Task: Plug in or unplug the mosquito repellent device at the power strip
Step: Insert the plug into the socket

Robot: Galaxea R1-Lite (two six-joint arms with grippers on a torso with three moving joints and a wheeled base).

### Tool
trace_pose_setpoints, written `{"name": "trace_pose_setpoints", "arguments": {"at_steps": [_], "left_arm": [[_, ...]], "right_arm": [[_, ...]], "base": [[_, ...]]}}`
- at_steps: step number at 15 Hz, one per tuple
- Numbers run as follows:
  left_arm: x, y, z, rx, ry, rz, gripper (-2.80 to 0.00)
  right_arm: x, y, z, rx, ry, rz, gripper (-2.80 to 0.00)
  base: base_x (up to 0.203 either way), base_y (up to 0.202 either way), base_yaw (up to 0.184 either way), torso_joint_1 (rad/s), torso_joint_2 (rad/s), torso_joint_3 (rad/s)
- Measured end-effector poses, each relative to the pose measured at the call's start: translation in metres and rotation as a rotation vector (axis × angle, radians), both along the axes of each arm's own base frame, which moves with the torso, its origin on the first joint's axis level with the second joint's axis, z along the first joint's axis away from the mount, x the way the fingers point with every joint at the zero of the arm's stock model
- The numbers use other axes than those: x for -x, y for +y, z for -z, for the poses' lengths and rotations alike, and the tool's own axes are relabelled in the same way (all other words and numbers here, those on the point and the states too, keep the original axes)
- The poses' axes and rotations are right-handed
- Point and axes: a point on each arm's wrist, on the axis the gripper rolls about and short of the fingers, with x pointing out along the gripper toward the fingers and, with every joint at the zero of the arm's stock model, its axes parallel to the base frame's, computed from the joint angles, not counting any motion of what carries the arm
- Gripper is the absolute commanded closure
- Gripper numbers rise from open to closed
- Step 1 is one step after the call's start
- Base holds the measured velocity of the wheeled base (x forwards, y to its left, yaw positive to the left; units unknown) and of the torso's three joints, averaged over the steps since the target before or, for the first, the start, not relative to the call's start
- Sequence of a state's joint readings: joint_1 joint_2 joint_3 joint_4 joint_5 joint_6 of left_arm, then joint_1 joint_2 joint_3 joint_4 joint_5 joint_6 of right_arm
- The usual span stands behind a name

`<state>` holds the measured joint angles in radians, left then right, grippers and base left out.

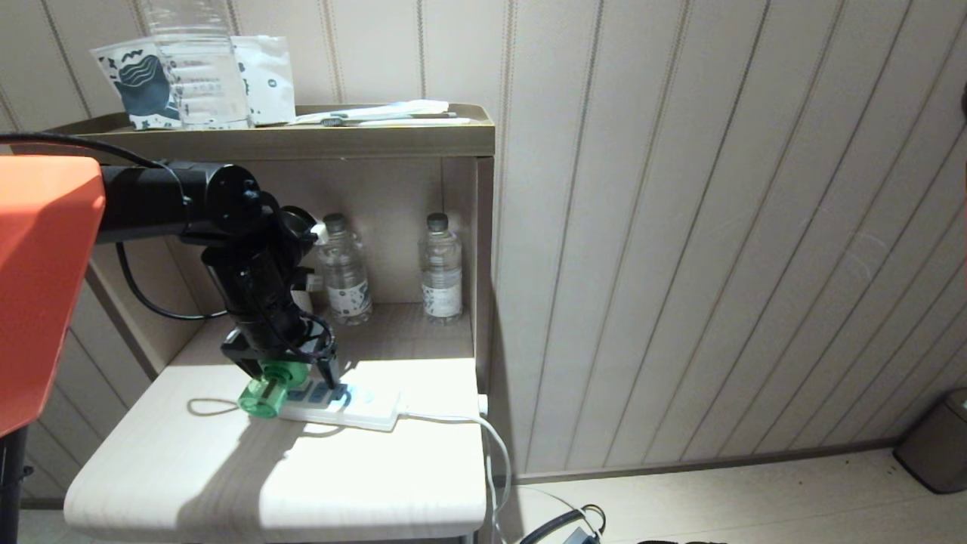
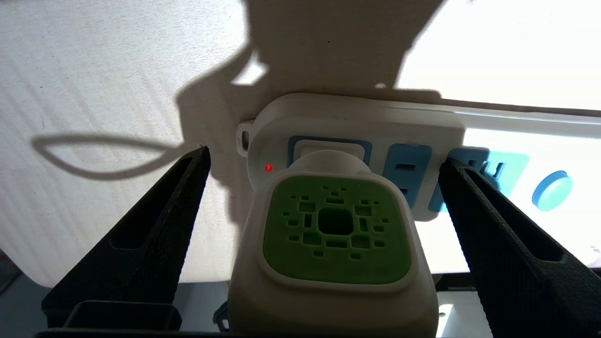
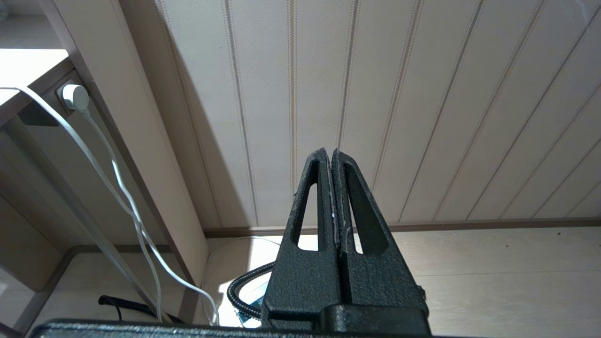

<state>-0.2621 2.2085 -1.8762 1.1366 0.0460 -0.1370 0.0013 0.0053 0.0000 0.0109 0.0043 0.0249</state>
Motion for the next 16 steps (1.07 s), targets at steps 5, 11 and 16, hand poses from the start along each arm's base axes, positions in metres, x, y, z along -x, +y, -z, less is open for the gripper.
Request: {"name": "trace_pose_setpoints", "arguments": {"at_steps": [5, 11, 16], "left_arm": [[0.006, 0.002, -0.008, 0.004, -0.008, 0.000, -2.80], [0.010, 0.003, -0.020, 0.026, -0.046, -0.005, -2.80], [0.018, 0.005, -0.031, 0.031, -0.070, -0.006, -2.80]], "right_arm": [[0.000, 0.000, 0.000, 0.000, 0.000, 0.000, 0.00], [0.000, 0.000, 0.000, 0.000, 0.000, 0.000, 0.00], [0.000, 0.000, 0.000, 0.000, 0.000, 0.000, 0.00]], "base": [[0.000, 0.000, 0.000, 0.000, 0.00, 0.000], [0.000, 0.000, 0.000, 0.000, 0.00, 0.000], [0.000, 0.000, 0.000, 0.000, 0.00, 0.000]]}}
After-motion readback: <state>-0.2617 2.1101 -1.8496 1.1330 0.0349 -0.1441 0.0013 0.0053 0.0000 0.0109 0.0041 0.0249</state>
